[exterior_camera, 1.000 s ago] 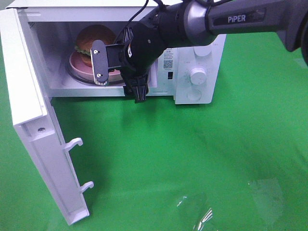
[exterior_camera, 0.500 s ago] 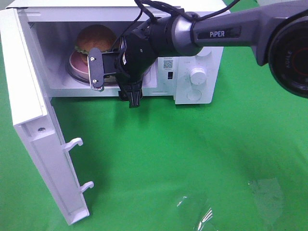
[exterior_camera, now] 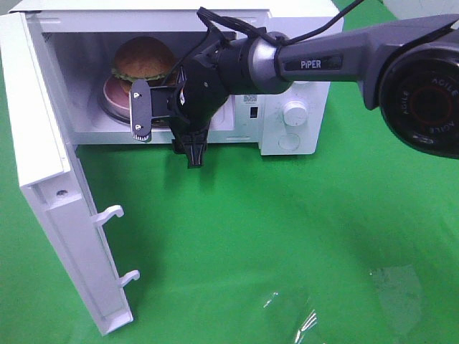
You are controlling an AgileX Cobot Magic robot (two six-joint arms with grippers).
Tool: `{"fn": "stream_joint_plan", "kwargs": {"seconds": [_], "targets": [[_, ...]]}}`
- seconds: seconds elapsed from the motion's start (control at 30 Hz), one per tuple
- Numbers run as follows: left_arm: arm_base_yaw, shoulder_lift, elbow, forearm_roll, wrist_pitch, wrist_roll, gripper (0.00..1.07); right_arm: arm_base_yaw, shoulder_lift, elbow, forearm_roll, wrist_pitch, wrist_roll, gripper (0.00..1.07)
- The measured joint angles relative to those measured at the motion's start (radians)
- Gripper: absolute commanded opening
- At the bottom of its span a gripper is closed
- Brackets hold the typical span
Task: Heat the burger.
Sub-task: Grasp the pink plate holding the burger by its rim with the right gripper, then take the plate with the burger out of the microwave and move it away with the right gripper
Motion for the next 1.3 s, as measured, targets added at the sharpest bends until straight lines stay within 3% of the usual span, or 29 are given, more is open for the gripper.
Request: {"fn": "stream_joint_plan", "kwargs": {"seconds": [0.07, 0.1, 0.13, 0.17, 0.2, 0.27, 1.3], "targets": [[0.0, 0.0, 0.0, 0.001, 0.0, 0.0, 0.9, 0.001, 0.0, -0.002, 0.014, -0.007, 0.0, 0.35], [0.0, 0.0, 0.0, 0.001, 0.0, 0.0, 0.9, 0.001, 0.0, -0.002, 0.014, -0.007, 0.0, 0.35], [0.0, 0.0, 0.0, 0.001, 0.0, 0.0, 0.9, 0.004, 0.0, -0.005, 0.017, -0.008, 0.0, 0.2], [0.0, 0.0, 0.0, 0.001, 0.0, 0.0, 0.9, 0.004, 0.0, -0.005, 0.017, -0.008, 0.0, 0.2], [0.0, 0.0, 0.0, 0.001, 0.0, 0.0, 0.9, 0.009, -0.003, -0.008, 0.018, -0.014, 0.0, 0.06], [0.0, 0.0, 0.0, 0.001, 0.0, 0.0, 0.9, 0.011, -0.01, -0.008, 0.022, -0.015, 0.001, 0.0], [0.0, 0.0, 0.0, 0.002, 0.0, 0.0, 0.9, 0.028, -0.104, 0.029, 0.078, 0.176, -0.015, 0.0]]}}
